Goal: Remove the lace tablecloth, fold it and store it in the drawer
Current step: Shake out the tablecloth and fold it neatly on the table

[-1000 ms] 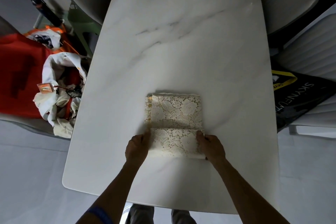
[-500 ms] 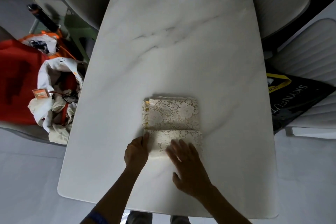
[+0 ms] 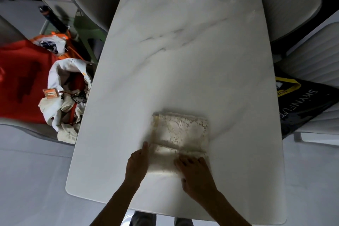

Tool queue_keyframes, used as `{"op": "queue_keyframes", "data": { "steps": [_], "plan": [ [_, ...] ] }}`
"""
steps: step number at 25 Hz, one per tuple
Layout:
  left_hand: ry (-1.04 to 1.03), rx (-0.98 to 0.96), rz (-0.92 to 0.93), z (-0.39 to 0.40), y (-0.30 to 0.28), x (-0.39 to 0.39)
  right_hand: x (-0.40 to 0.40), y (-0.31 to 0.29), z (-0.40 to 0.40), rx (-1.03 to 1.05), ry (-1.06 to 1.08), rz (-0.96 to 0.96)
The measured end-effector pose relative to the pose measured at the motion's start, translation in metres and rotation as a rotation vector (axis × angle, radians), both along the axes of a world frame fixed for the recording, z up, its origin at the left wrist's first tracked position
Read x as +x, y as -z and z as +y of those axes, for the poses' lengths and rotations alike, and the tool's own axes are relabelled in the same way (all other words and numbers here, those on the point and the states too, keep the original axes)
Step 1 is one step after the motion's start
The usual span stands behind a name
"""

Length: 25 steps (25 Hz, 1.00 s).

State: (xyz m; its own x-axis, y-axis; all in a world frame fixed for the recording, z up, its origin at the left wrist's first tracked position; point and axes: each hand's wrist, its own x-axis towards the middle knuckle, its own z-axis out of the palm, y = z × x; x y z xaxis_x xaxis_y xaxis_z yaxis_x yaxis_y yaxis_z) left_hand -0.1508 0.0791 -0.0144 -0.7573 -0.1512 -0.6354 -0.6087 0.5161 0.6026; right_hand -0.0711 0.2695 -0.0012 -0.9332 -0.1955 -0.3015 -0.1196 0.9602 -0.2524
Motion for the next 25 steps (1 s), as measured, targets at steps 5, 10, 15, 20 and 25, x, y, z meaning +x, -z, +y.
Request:
{"op": "queue_keyframes", "data": {
  "steps": [5,10,15,20,25],
  "plan": [
    [0.349,0.442,0.093,-0.042,-0.006,0.010,-0.049,-0.024,0.033,-0.299,0.073,-0.420],
    [0.388,0.294,0.033,-0.019,0.009,-0.020,-0.113,-0.018,0.061,-0.451,0.174,-0.487],
    [0.267,0.143,0.253,-0.002,0.025,-0.013,-0.104,-0.002,0.052,-0.304,0.112,-0.204],
    [0.320,0.199,0.199,-0.017,0.029,-0.004,-0.108,0.007,0.054,-0.449,0.118,-0.225],
    [0.298,0.348,0.166,-0.022,0.028,-0.004,-0.113,0.006,0.058,-0.558,0.161,-0.306]
  ]
}}
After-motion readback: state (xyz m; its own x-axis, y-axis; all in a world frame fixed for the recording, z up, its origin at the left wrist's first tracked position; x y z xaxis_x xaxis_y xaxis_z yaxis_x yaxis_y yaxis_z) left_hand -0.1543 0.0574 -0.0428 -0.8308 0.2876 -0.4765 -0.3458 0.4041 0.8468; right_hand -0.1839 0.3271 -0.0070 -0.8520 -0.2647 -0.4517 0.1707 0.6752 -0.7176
